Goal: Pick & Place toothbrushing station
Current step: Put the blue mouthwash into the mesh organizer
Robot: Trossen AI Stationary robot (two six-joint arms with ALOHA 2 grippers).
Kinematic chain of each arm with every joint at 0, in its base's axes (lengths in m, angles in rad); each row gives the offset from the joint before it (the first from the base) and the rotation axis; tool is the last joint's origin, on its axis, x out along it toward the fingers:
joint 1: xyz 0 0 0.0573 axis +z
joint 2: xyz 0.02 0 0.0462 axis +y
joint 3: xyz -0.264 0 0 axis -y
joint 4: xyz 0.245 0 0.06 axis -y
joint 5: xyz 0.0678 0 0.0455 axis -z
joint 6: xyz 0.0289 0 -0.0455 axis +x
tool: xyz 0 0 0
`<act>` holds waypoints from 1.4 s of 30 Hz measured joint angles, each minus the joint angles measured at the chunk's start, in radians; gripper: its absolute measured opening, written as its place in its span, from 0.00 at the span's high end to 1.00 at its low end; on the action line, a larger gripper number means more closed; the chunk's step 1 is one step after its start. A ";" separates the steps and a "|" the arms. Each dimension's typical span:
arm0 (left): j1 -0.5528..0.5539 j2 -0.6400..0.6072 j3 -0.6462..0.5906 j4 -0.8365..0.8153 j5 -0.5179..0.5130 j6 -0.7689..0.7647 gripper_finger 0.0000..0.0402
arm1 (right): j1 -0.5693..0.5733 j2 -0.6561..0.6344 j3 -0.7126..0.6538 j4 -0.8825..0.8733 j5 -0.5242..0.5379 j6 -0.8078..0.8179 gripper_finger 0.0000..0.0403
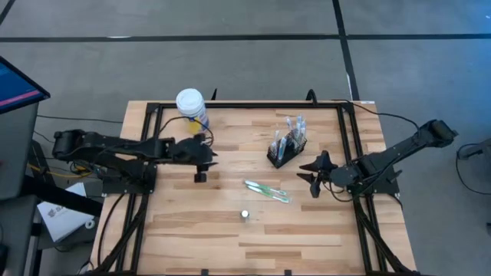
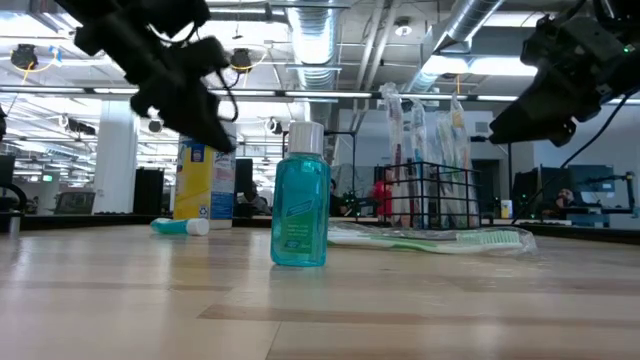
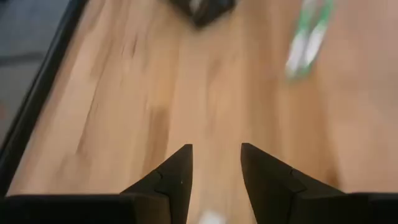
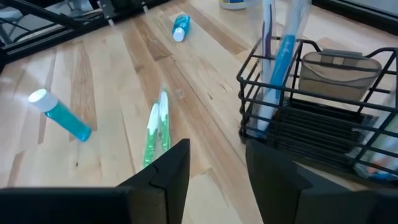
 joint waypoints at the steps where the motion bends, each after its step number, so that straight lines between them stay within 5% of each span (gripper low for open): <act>1: -0.001 0.000 0.000 -0.034 -0.024 -0.009 0.68 | 0.000 0.000 0.000 0.004 0.001 0.000 0.64; 18: 0.001 0.045 0.000 -0.318 -0.266 -0.043 0.68 | 0.000 0.000 0.000 0.008 0.000 -0.001 0.67; 29: 0.001 0.117 0.001 -0.377 -0.269 -0.055 0.68 | 0.000 0.000 0.000 0.008 -0.001 -0.002 0.67; 35: -0.020 0.236 0.001 -0.374 -0.354 -0.035 0.68 | 0.000 0.000 0.000 0.009 -0.002 0.000 0.67; 42: -0.057 0.286 0.001 -0.370 -0.371 -0.034 0.58 | 0.000 0.000 0.000 0.008 -0.002 0.000 0.67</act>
